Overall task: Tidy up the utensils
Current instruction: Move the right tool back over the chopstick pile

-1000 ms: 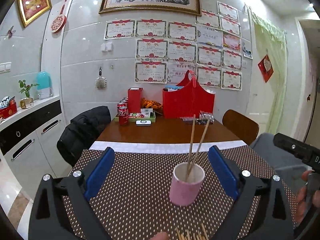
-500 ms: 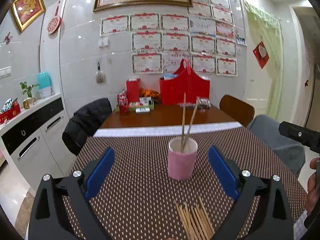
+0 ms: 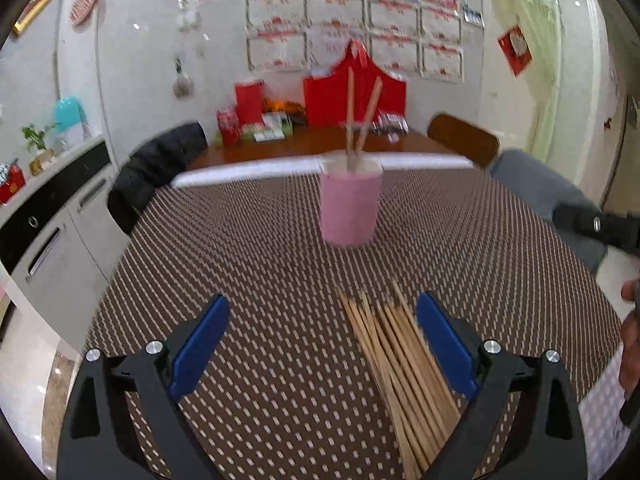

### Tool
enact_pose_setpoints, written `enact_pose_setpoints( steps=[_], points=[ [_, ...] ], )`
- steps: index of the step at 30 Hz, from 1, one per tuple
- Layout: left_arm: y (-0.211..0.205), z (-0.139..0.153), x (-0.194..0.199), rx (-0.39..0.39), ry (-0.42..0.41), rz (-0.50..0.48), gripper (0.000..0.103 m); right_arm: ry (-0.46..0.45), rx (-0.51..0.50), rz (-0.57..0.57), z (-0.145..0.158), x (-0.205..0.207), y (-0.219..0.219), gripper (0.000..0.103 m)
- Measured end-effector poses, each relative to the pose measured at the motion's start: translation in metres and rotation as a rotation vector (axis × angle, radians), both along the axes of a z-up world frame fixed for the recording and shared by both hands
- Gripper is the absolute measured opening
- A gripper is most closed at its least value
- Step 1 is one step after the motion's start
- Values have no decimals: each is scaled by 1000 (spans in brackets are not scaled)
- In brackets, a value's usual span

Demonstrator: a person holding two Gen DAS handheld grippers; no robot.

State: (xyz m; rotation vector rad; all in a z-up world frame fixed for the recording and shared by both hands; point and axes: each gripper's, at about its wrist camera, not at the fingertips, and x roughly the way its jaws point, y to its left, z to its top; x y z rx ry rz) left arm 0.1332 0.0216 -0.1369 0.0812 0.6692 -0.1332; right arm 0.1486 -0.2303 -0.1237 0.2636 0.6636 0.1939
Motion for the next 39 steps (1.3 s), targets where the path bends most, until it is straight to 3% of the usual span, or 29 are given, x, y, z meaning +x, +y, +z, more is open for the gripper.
enact_pose_setpoints(
  steps=[8, 15, 31, 39],
  points=[
    [-22, -55, -9, 61, 172, -89, 93, 86, -21, 31, -31, -4, 10, 97],
    [-18, -84, -3, 58, 256, -83, 93, 146, -35, 28, -51, -7, 8, 97],
    [11, -99, 3, 75, 273, -23, 93, 227, -92, 91, -75, -3, 24, 97],
    [15, -104, 6, 89, 276, -18, 93, 271, -200, 177, -93, 2, 54, 97]
  ],
)
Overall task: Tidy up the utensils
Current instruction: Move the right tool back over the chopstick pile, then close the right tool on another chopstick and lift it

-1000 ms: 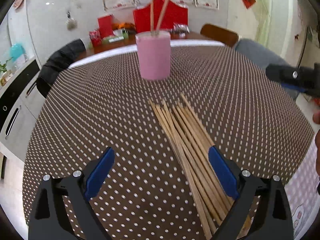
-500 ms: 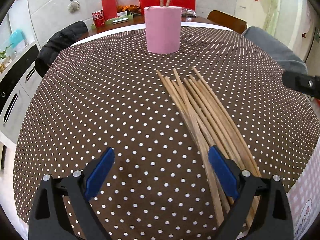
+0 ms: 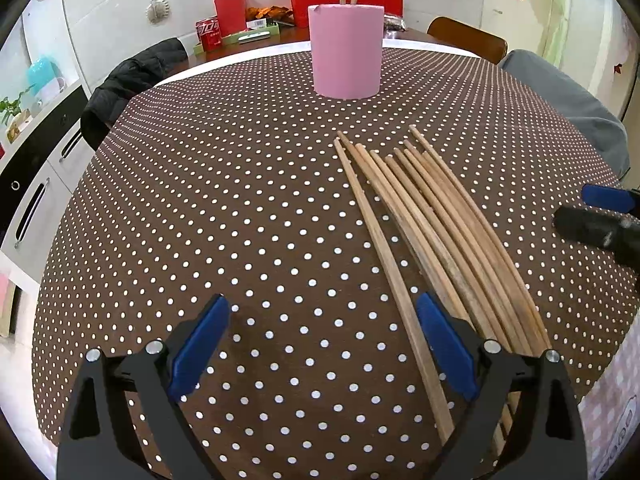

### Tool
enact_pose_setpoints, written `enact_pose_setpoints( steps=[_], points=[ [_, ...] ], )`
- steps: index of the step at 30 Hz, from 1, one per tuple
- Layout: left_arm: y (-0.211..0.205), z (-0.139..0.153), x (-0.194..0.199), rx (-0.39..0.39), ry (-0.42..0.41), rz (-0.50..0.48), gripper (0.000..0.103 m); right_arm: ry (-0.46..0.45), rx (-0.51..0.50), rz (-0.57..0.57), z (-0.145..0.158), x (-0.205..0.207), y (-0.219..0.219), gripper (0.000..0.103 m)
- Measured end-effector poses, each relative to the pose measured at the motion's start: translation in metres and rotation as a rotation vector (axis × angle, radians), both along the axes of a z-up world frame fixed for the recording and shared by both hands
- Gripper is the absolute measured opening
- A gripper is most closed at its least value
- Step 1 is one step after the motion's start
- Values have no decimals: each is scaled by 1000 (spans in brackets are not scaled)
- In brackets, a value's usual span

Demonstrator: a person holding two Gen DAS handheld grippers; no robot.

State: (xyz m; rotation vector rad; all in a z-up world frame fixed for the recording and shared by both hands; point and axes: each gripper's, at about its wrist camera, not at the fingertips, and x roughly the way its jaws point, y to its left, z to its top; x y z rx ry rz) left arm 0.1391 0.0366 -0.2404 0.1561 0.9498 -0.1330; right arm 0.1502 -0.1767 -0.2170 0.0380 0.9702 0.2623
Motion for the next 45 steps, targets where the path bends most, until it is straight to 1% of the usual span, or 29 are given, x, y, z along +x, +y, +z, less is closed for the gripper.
enact_pose_setpoints(
  steps=[2, 4, 8, 9, 15, 17, 19, 23, 24, 26, 27, 28, 29, 30, 32, 35, 39, 40, 41, 42, 43, 44, 45],
  points=[
    [0, 0, 0, -1, -3, 1, 93, 7, -25, 22, -4, 2, 8, 96],
    [-1, 0, -1, -7, -1, 5, 93, 20, -41, 37, -9, 4, 15, 87],
    [0, 1, -4, -1, -8, 15, 93, 26, -76, 56, -13, 7, 25, 84],
    [2, 1, -4, -1, -9, 16, 93, 30, -69, 62, -13, 8, 27, 83],
    [7, 1, -3, 3, -12, 20, 93, 29, -111, 65, -12, 8, 35, 82],
    [7, 1, -2, 6, -13, 18, 93, 28, -130, 64, -10, 8, 37, 81],
    [8, 1, -2, 10, -16, 17, 93, 32, -130, 65, -8, 7, 37, 73],
    [9, 1, -1, 12, -18, 17, 93, 36, -138, 71, -8, 14, 41, 63],
    [8, 2, 0, 16, -20, 15, 93, 40, -153, 70, -10, 18, 44, 57],
    [8, 2, 2, 23, -22, 10, 93, 32, -147, 70, -8, 23, 48, 53],
    [7, 2, 3, 26, -23, 9, 93, 29, -148, 73, -9, 24, 49, 48],
    [6, 2, 4, 30, -24, 6, 93, 25, -148, 79, -7, 26, 50, 34],
    [5, 2, 6, 34, -23, 2, 93, 27, -151, 84, -7, 27, 51, 28],
    [4, 2, 7, 36, -23, 0, 93, 31, -159, 94, -6, 26, 51, 26],
    [2, 3, 10, 34, -22, -8, 93, 42, -168, 118, -6, 21, 50, 26],
    [-1, 3, 15, 34, -14, -22, 93, 61, -137, 132, -6, 21, 43, 27],
    [-3, 1, 24, 6, 24, -49, 92, 48, -118, 140, -2, 44, 51, 27],
    [-3, 1, 25, -11, 34, -58, 87, 49, -120, 142, -2, 49, 54, 27],
    [-2, 2, 27, -40, 48, -69, 79, 50, -124, 147, -3, 55, 58, 27],
    [-3, 4, 28, -38, 46, -74, 72, 58, -130, 150, -5, 60, 60, 27],
    [-2, 6, 30, -41, 46, -84, 57, 59, -145, 157, -8, 64, 64, 26],
    [-2, 8, 31, -45, 49, -95, 37, 48, -161, 165, -8, 64, 65, 26],
    [-3, 10, 32, -46, 53, -103, 28, 44, -171, 171, -8, 63, 66, 25]
  ],
)
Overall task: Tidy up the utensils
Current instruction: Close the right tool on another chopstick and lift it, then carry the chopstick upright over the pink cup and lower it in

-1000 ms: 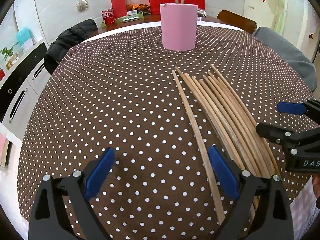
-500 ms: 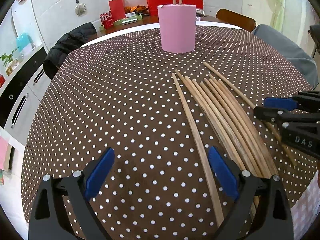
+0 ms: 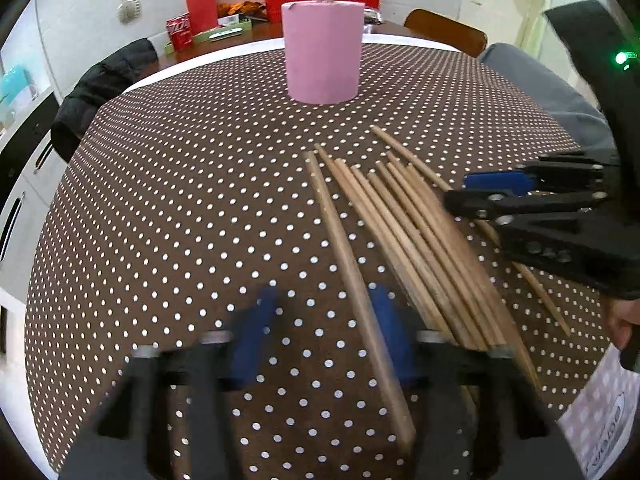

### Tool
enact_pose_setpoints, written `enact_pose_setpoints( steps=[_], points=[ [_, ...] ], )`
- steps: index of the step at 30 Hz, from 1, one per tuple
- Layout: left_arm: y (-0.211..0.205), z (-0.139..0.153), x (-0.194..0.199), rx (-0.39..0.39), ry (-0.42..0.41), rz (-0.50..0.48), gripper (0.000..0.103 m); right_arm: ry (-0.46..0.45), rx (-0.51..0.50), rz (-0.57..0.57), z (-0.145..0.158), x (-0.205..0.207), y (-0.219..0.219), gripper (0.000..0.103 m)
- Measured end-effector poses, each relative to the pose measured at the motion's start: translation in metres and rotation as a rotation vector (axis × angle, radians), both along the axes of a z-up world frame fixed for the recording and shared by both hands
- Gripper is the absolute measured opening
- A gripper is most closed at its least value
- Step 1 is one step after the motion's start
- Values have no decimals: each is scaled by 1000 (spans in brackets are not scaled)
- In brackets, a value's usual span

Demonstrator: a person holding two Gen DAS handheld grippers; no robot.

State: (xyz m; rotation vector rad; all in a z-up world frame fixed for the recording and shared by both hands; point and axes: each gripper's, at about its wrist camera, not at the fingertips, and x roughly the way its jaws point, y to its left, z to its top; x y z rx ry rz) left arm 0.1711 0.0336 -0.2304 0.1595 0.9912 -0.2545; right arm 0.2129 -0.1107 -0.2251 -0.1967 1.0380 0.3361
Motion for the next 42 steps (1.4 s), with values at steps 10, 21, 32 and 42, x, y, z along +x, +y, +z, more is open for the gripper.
enact_pose_setpoints(
  steps=[10, 21, 32, 42],
  points=[
    [13, 7, -1, -56, -24, -10, 6, -27, 154, -55, 5, -26, -48, 6],
    [31, 35, 2, -150, -150, 91, 6, -96, 355, -99, 25, -43, -93, 6],
    [26, 46, -7, -201, -212, 112, 6, -128, 375, -76, 36, -37, -76, 6],
    [24, 79, -10, -274, -394, 108, 6, -256, 456, -58, 69, -35, -83, 6]
  ],
)
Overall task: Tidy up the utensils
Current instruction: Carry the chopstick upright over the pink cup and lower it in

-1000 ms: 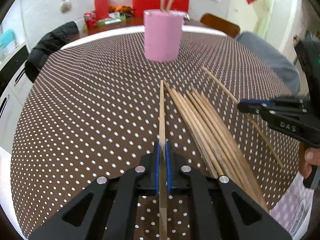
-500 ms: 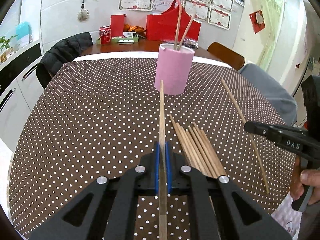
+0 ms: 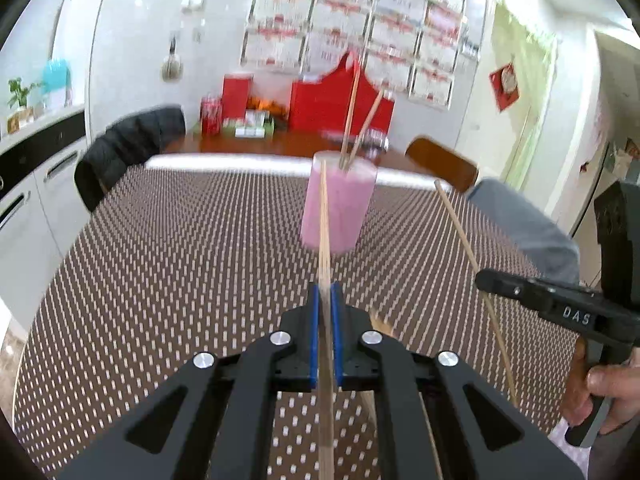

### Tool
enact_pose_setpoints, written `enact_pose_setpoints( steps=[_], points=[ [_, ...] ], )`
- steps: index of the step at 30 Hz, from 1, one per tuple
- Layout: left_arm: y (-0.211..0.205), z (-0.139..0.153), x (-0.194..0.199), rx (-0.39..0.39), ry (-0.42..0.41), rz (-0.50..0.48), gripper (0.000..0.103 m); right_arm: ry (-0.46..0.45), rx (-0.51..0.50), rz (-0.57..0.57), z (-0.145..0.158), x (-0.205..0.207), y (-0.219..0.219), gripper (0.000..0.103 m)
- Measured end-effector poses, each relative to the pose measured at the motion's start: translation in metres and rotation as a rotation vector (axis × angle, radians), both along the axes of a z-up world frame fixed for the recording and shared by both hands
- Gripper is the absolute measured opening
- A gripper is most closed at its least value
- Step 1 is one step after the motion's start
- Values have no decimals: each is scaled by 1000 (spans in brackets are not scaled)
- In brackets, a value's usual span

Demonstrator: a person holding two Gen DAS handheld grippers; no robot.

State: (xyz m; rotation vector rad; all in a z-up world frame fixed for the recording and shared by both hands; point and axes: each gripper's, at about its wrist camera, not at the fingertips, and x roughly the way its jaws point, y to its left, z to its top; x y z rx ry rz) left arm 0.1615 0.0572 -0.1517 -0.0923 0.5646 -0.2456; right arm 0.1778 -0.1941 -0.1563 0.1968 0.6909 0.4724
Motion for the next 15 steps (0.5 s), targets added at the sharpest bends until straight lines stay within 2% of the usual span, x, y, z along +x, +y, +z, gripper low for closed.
enact_pose_setpoints(
  steps=[7, 13, 15],
  points=[
    [-8, 46, 16, -51, -187, -40, 6, -173, 84, -23, 50, 12, -1, 6],
    [-14, 93, 46, -160, -343, -106, 6, -309, 142, -58, 96, 50, 6, 6],
    [-16, 105, 60, -204, -368, -124, 6, -342, 148, -58, 108, 61, 9, 6]
  ],
)
